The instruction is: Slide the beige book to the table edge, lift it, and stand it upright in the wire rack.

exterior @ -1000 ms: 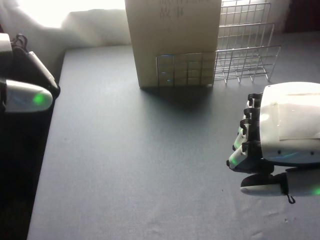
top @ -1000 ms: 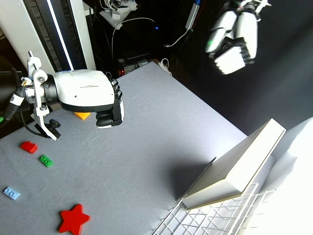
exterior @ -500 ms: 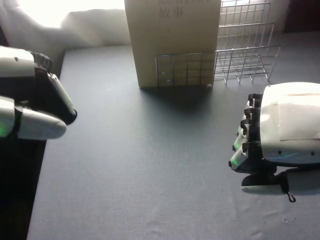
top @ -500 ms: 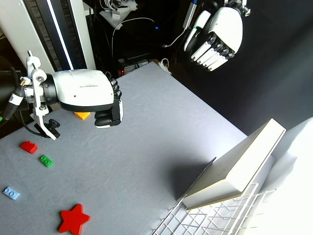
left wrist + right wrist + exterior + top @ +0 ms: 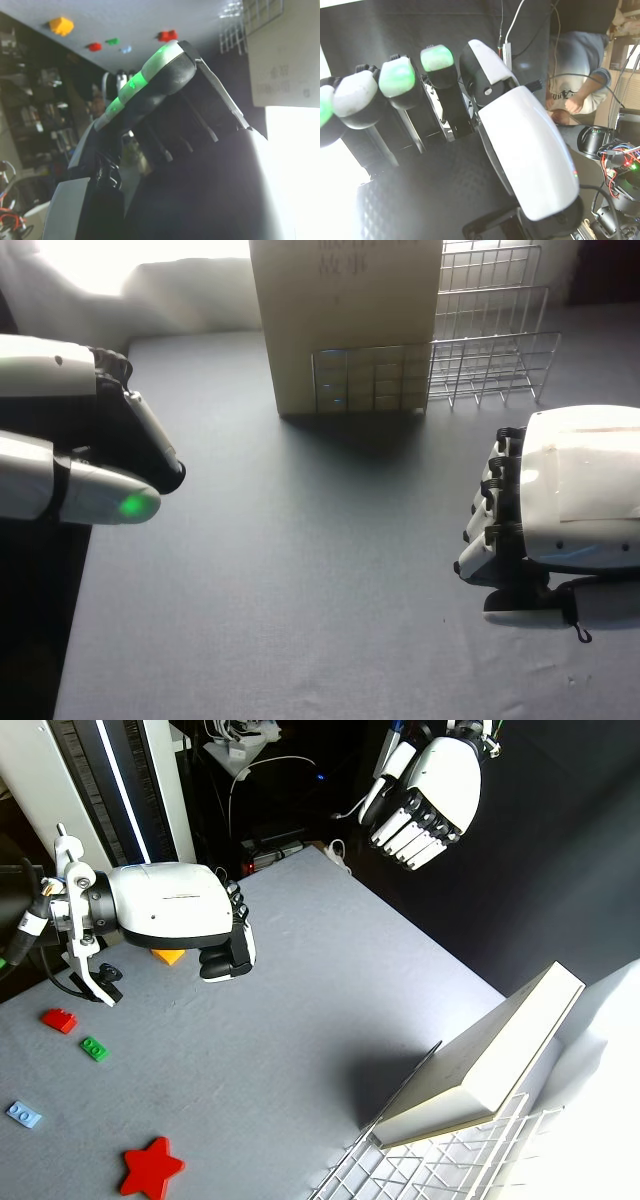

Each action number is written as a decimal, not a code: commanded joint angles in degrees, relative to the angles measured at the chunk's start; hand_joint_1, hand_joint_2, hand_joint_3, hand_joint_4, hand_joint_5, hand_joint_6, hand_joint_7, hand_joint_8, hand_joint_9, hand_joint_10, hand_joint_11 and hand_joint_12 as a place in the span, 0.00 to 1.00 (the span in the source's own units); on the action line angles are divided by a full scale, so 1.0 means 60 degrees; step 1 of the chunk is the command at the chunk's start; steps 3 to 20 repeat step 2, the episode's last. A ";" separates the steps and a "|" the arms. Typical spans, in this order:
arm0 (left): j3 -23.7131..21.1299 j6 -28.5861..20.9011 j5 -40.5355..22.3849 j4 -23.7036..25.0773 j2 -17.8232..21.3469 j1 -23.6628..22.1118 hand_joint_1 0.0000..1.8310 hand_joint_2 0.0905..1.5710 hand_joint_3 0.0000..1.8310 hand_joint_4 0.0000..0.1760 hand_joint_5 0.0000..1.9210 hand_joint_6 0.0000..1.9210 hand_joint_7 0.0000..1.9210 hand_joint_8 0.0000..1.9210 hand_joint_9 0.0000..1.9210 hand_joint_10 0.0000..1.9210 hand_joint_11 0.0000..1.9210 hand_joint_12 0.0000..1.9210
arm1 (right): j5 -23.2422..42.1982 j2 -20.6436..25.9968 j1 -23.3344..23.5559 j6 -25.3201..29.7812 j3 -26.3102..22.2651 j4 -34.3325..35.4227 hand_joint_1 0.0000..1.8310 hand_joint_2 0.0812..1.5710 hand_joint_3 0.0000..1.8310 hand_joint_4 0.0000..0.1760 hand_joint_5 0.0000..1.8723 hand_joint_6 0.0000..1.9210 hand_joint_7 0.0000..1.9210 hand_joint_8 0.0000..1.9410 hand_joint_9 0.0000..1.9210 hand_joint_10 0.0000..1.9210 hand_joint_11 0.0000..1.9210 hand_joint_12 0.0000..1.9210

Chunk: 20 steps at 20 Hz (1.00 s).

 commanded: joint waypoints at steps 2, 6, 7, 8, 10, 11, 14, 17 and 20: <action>-0.0045 -0.0061 -0.0242 -0.0653 0.0023 -0.0101 0.20 0.96 0.00 0.00 0.54 1.00 0.61 1.00 0.63 1.00 0.62 1.00 | 0.0659 0.0048 0.0047 -0.0031 -0.0058 0.0514 0.26 0.93 0.00 0.00 0.56 1.00 0.62 1.00 0.63 1.00 0.64 1.00; -0.0045 -0.0061 -0.0242 -0.0653 0.0023 -0.0101 0.20 0.96 0.00 0.00 0.54 1.00 0.61 1.00 0.63 1.00 0.62 1.00 | 0.0659 0.0048 0.0047 -0.0031 -0.0058 0.0514 0.26 0.93 0.00 0.00 0.56 1.00 0.62 1.00 0.63 1.00 0.64 1.00; -0.0045 -0.0061 -0.0242 -0.0653 0.0023 -0.0101 0.20 0.96 0.00 0.00 0.54 1.00 0.61 1.00 0.63 1.00 0.62 1.00 | 0.0659 0.0048 0.0047 -0.0031 -0.0058 0.0514 0.26 0.93 0.00 0.00 0.56 1.00 0.62 1.00 0.63 1.00 0.64 1.00; -0.0045 -0.0061 -0.0242 -0.0653 0.0023 -0.0101 0.20 0.96 0.00 0.00 0.54 1.00 0.61 1.00 0.63 1.00 0.62 1.00 | 0.0659 0.0048 0.0047 -0.0031 -0.0058 0.0514 0.26 0.93 0.00 0.00 0.56 1.00 0.62 1.00 0.63 1.00 0.64 1.00; -0.0045 -0.0061 -0.0242 -0.0653 0.0023 -0.0101 0.20 0.96 0.00 0.00 0.54 1.00 0.61 1.00 0.63 1.00 0.62 1.00 | 0.0659 0.0048 0.0047 -0.0031 -0.0058 0.0514 0.26 0.93 0.00 0.00 0.56 1.00 0.62 1.00 0.63 1.00 0.64 1.00; -0.0045 -0.0061 -0.0242 -0.0653 0.0023 -0.0101 0.20 0.96 0.00 0.00 0.54 1.00 0.61 1.00 0.63 1.00 0.62 1.00 | 0.0659 0.0048 0.0047 -0.0031 -0.0058 0.0514 0.26 0.93 0.00 0.00 0.56 1.00 0.62 1.00 0.63 1.00 0.64 1.00; -0.0045 -0.0061 -0.0242 -0.0653 0.0023 -0.0101 0.20 0.96 0.00 0.00 0.54 1.00 0.61 1.00 0.63 1.00 0.62 1.00 | 0.0659 0.0048 0.0047 -0.0031 -0.0058 0.0514 0.26 0.93 0.00 0.00 0.56 1.00 0.62 1.00 0.63 1.00 0.64 1.00; -0.0045 -0.0061 -0.0242 -0.0653 0.0023 -0.0101 0.20 0.96 0.00 0.00 0.54 1.00 0.61 1.00 0.63 1.00 0.62 1.00 | 0.0659 0.0048 0.0047 -0.0031 -0.0058 0.0514 0.26 0.93 0.00 0.00 0.56 1.00 0.62 1.00 0.63 1.00 0.64 1.00; -0.0045 -0.0061 -0.0242 -0.0653 0.0023 -0.0101 0.20 0.96 0.00 0.00 0.54 1.00 0.61 1.00 0.63 1.00 0.62 1.00 | 0.0659 0.0048 0.0047 -0.0031 -0.0058 0.0514 0.26 0.93 0.00 0.00 0.56 1.00 0.62 1.00 0.63 1.00 0.64 1.00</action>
